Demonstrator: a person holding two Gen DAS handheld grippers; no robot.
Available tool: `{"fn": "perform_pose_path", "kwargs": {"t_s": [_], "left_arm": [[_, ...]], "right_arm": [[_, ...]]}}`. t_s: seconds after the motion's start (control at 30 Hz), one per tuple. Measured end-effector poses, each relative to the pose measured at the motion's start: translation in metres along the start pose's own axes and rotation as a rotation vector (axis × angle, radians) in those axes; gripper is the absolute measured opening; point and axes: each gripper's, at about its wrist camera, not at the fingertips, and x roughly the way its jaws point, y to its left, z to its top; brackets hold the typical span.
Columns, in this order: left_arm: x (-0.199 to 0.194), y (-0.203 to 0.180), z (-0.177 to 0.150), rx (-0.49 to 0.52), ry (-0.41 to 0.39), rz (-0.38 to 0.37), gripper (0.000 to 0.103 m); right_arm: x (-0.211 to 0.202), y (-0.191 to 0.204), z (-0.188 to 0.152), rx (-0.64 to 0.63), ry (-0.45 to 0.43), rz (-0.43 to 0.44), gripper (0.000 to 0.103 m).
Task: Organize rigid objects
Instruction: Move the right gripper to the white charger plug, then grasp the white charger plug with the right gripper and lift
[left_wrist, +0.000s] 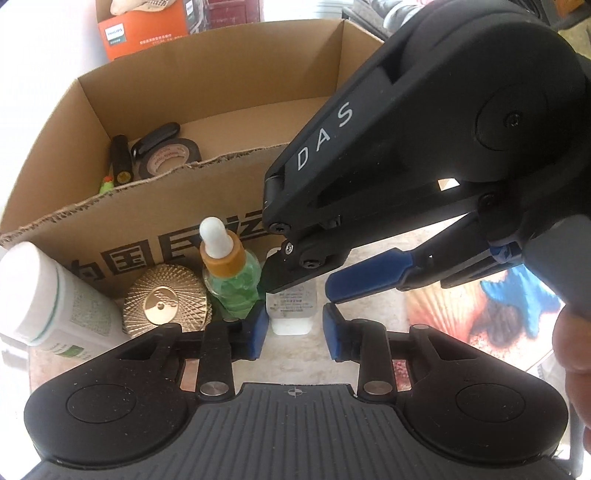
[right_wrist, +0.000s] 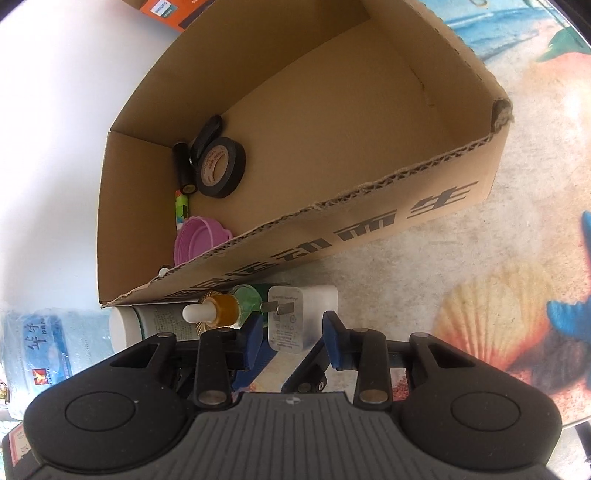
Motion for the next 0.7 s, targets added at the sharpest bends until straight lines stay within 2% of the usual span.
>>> {"fn": "perform_pose_path", "kwargs": {"t_s": [0.2,0.5,0.7], "left_arm": [[0.003,-0.006,-0.002,0.012,-0.010,-0.045,0.030],[0.003,-0.028,-0.004,0.079,-0.012,-0.169,0.030],[0.006,-0.031,-0.002,0.072,-0.003,-0.168,0.030]], "right_arm": [[-0.001,-0.008,0.000,0.020,-0.004,-0.008,0.036],[-0.023,-0.036,-0.004,0.093,-0.021,-0.066,0.036],[-0.028,-0.032,-0.006,0.052,-0.031,-0.101,0.038]]}}
